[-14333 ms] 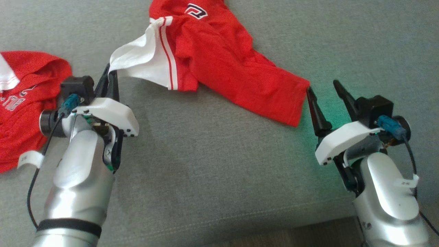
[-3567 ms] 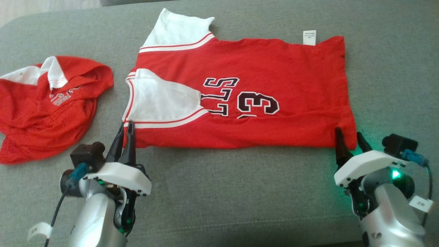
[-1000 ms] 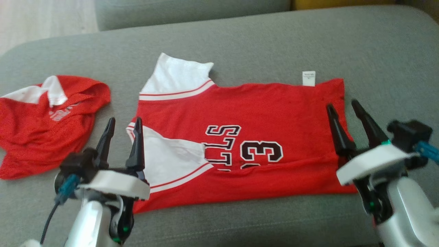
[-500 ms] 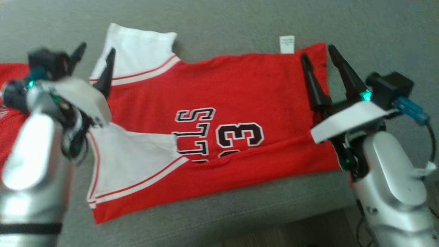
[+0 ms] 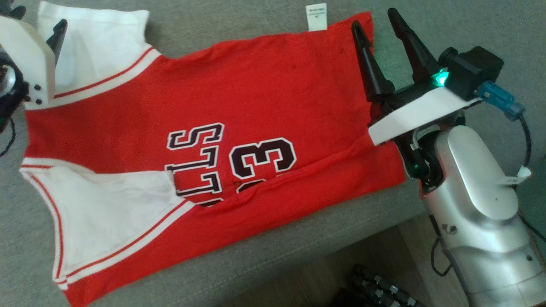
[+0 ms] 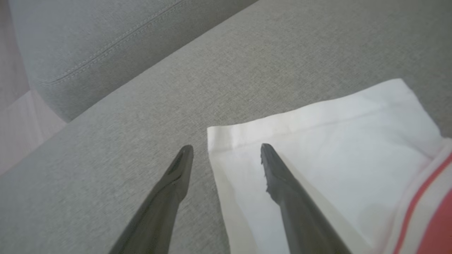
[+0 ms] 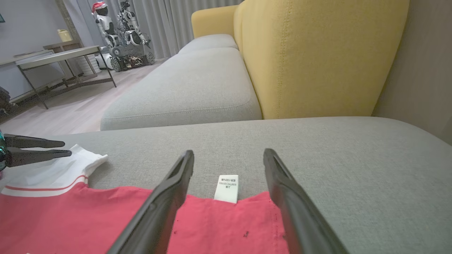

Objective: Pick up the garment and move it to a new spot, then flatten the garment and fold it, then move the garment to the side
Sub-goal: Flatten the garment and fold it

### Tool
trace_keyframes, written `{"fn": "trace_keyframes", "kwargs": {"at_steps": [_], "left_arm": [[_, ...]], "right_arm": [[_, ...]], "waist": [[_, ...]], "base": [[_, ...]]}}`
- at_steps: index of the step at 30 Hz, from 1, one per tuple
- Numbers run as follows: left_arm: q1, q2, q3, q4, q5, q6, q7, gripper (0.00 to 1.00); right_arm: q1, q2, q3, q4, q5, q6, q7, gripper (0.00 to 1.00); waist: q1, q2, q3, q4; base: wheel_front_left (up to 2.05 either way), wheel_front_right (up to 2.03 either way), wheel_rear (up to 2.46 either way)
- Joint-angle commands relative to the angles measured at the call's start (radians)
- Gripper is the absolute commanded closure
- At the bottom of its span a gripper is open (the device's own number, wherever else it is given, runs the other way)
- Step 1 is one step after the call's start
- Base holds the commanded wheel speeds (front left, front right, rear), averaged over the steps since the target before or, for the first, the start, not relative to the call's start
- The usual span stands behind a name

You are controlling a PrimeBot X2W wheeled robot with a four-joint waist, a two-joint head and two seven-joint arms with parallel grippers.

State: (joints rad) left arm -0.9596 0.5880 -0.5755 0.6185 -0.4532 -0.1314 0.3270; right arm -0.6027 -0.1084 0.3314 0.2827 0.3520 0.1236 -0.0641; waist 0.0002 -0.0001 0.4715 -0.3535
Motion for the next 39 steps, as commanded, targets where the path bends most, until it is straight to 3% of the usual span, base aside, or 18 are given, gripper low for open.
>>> {"fn": "trace_keyframes", "kwargs": {"at_steps": [1,12,13,14,19,29,39], "left_arm": [[-0.054,0.052,0.027,-0.020,-0.011,0.001,-0.002,0.00],[-0.146,0.071,-0.072,0.104,-0.050,0.001,-0.012,0.00],[-0.148,0.066,-0.079,0.112,-0.058,0.001,-0.012,0.42],[-0.149,0.061,-0.090,0.115,-0.068,0.001,-0.012,0.98],[-0.157,0.050,-0.143,0.103,-0.118,0.001,-0.037,1.00],[-0.159,0.002,-0.151,0.047,-0.167,0.001,-0.204,1.00],[-0.083,-0.032,-0.175,-0.078,-0.168,0.012,-0.288,1.00]], "right_arm": [[-0.017,0.014,0.012,-0.026,0.005,0.007,-0.010,0.00],[-0.041,0.024,0.024,0.011,0.003,0.007,-0.031,0.00],[-0.042,0.024,0.024,0.013,0.003,0.007,-0.032,0.00],[-0.044,0.023,0.023,0.016,0.003,0.007,-0.031,0.00],[-0.050,0.006,0.010,0.043,0.005,0.007,-0.008,0.00],[-0.115,-0.084,-0.019,0.144,0.036,0.007,0.130,0.00],[-0.205,-0.291,0.088,0.298,0.105,0.007,0.317,0.00]], "waist": [[-0.0002,0.0001,0.018,-0.020],[-0.0002,0.0001,0.041,-0.042],[-0.0002,0.0001,0.041,-0.041],[-0.0002,0.0001,0.039,-0.039],[-0.0002,0.0001,0.024,-0.010],[-0.0002,0.0001,-0.015,0.103],[-0.0002,0.0001,-0.020,0.227]], "base": [[0.00,0.00,0.00],[0.00,0.00,0.00],[0.00,0.00,0.00],[0.00,0.00,0.00],[0.00,0.00,0.00],[0.00,0.00,0.00],[0.00,0.00,0.00]]}}
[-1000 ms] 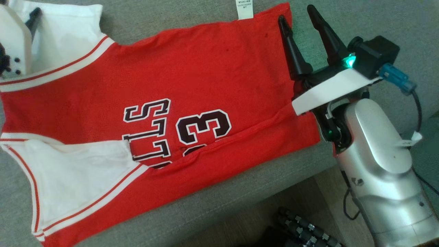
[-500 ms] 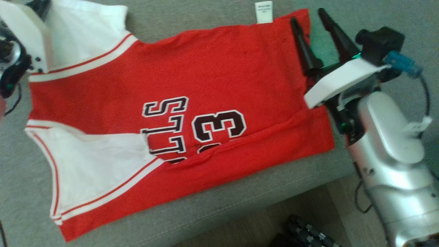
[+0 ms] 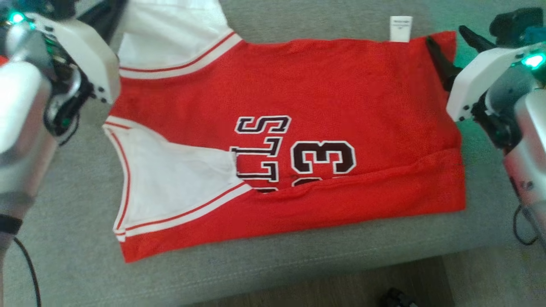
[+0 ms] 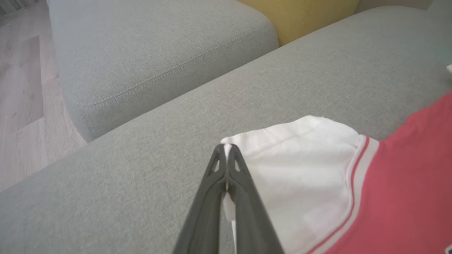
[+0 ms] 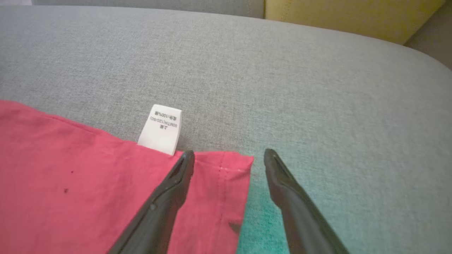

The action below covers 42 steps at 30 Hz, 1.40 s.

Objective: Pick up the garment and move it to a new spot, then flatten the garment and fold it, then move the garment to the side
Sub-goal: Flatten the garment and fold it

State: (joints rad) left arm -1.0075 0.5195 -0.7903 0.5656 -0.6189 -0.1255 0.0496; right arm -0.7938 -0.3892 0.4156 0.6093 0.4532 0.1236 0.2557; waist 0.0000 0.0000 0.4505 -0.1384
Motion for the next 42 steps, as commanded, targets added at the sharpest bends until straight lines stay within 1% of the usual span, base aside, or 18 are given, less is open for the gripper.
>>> {"fn": "trace_keyframes", "kwargs": {"at_steps": [1,6,7,8,11,15,20,25,30,35,38,42], "left_arm": [[-0.030,0.035,0.038,-0.036,-0.004,0.009,-0.013,1.00],[-0.011,0.031,0.030,-0.078,-0.007,0.018,-0.013,1.00],[-0.010,0.031,0.029,-0.084,-0.007,0.020,-0.013,1.00],[-0.008,0.032,0.029,-0.088,-0.006,0.023,-0.013,1.00],[-0.001,0.033,0.030,-0.095,-0.009,0.033,-0.015,1.00],[0.007,0.040,0.036,-0.101,-0.016,0.045,-0.020,1.00],[0.006,0.038,0.049,-0.094,-0.025,0.063,-0.034,1.00],[-0.012,0.039,0.060,-0.071,-0.025,0.075,-0.052,1.00],[-0.069,0.017,0.060,-0.032,-0.014,0.077,-0.058,1.00],[-0.138,-0.003,0.066,0.025,0.002,0.080,-0.082,1.00],[-0.179,-0.019,0.069,0.076,0.015,0.082,-0.119,1.00],[-0.196,-0.041,0.065,0.133,0.021,0.072,-0.171,1.00]], "right_arm": [[-0.022,-0.022,0.013,-0.019,0.015,0.007,0.005,0.00],[-0.058,-0.067,0.059,0.031,0.052,0.007,0.029,0.00],[-0.063,-0.071,0.067,0.046,0.059,0.007,0.040,0.60],[-0.067,-0.075,0.074,0.059,0.064,0.007,0.050,1.00],[-0.074,-0.080,0.096,0.087,0.086,0.007,0.072,1.00],[-0.086,-0.087,0.114,0.103,0.110,0.007,0.065,1.00],[-0.112,-0.106,0.120,0.112,0.114,0.007,0.001,1.00],[-0.156,-0.101,0.124,0.138,0.090,0.007,-0.071,1.00],[-0.211,-0.101,0.109,0.185,0.054,0.007,-0.130,1.00],[-0.275,-0.087,0.084,0.230,0.013,0.007,-0.189,1.00],[-0.309,-0.063,0.078,0.263,-0.014,0.007,-0.233,1.00],[-0.322,-0.033,0.084,0.298,-0.028,0.007,-0.277,1.00]], "waist": [[0.0000,0.0000,0.003,0.019],[0.0000,0.0000,0.010,0.047],[0.0000,0.0000,0.010,0.050],[0.0000,0.0000,0.010,0.052],[0.0000,0.0000,0.007,0.058],[0.0000,0.0000,0.005,0.060],[0.0000,0.0000,0.005,0.065],[0.0000,0.0000,0.008,0.062],[0.0000,0.0000,0.027,0.072],[0.0000,0.0000,0.048,0.071],[0.0000,0.0000,0.058,0.069],[0.0000,0.0000,0.058,0.068]], "base": [[0.00,0.00,0.00],[0.00,0.00,0.00],[0.00,0.00,0.00],[0.00,0.00,0.00],[0.00,0.00,0.00],[0.00,0.00,0.00],[0.00,0.00,0.00],[0.00,0.00,0.00],[0.00,0.00,0.00],[0.00,0.00,0.00],[0.00,0.00,0.00],[0.00,0.00,0.00]]}}
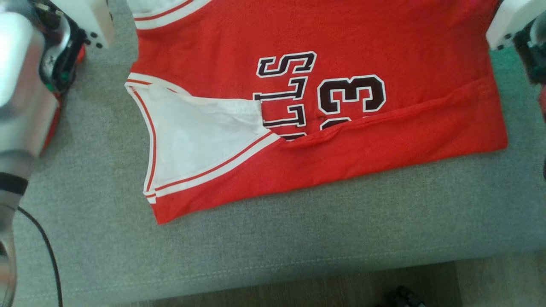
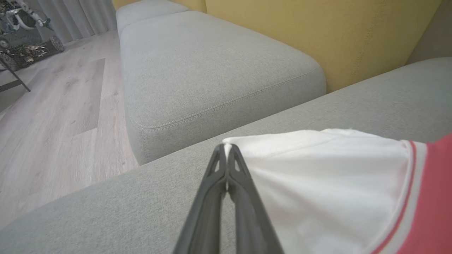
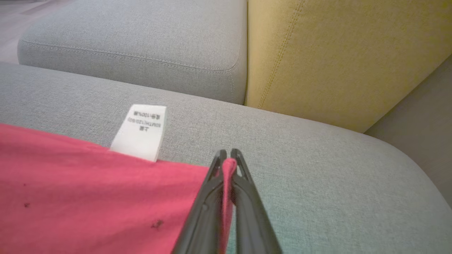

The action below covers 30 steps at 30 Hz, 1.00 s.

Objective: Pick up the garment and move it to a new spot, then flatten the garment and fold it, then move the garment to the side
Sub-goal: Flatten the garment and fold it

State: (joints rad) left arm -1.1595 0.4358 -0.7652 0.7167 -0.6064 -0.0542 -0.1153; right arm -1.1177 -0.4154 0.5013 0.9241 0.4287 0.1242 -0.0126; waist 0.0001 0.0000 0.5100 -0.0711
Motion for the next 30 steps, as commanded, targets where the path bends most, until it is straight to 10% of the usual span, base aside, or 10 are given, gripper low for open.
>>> {"fn": "trace_keyframes", "kwargs": {"at_steps": [1,17,30], "left_arm": [[-0.040,0.037,0.034,-0.008,0.011,-0.005,-0.017,1.00],[0.116,0.070,-0.030,-0.023,0.009,-0.048,-0.102,1.00],[0.387,0.203,-0.087,-0.350,-0.005,0.033,-0.014,1.00]], "right_arm": [[0.006,-0.003,0.001,-0.009,-0.004,0.007,-0.019,1.00],[0.142,-0.045,0.103,-0.018,0.109,0.007,-0.112,1.00],[0.333,-0.176,0.205,-0.136,0.280,0.007,0.002,1.00]], "waist": [[-0.0001,0.0000,-0.006,0.001],[-0.0001,0.0000,-0.101,0.015],[-0.0001,0.0000,-0.221,0.054]], "base": [[0.00,0.00,0.00],[0.00,0.00,0.00],[0.00,0.00,0.00]]}}
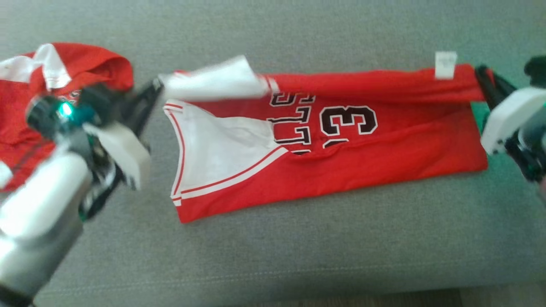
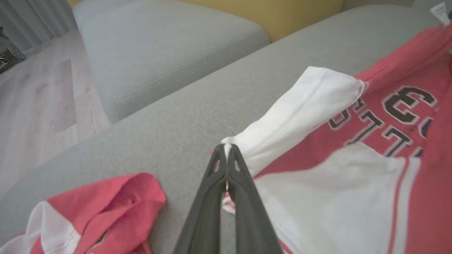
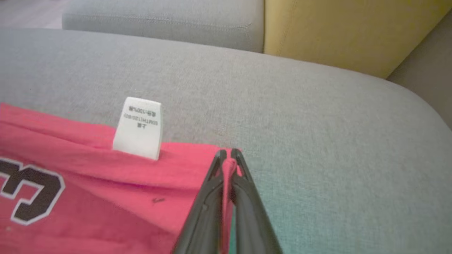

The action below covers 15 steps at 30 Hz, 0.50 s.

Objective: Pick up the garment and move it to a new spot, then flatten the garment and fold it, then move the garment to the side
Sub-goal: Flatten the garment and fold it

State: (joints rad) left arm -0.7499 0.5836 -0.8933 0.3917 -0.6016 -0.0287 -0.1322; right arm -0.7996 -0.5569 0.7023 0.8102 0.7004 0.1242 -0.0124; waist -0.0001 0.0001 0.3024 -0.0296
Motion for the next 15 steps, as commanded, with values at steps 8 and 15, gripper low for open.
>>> {"fn": "trace_keyframes", "kwargs": {"at_steps": [8,15], "left_arm": [[0.129,0.160,-0.001,-0.270,-0.029,0.068,0.118,1.00],[0.205,0.204,-0.033,-0.400,-0.043,0.112,0.193,1.00]], "right_arm": [[0.103,-0.115,0.035,-0.103,0.102,0.007,0.104,1.00],[0.169,-0.174,0.052,-0.184,0.162,0.007,0.215,1.00]], "waist": [[0.0001,-0.0001,-0.049,0.038],[0.0001,-0.0001,-0.068,0.043]], "base": [[0.00,0.00,0.00],[0.00,0.00,0.00]]}}
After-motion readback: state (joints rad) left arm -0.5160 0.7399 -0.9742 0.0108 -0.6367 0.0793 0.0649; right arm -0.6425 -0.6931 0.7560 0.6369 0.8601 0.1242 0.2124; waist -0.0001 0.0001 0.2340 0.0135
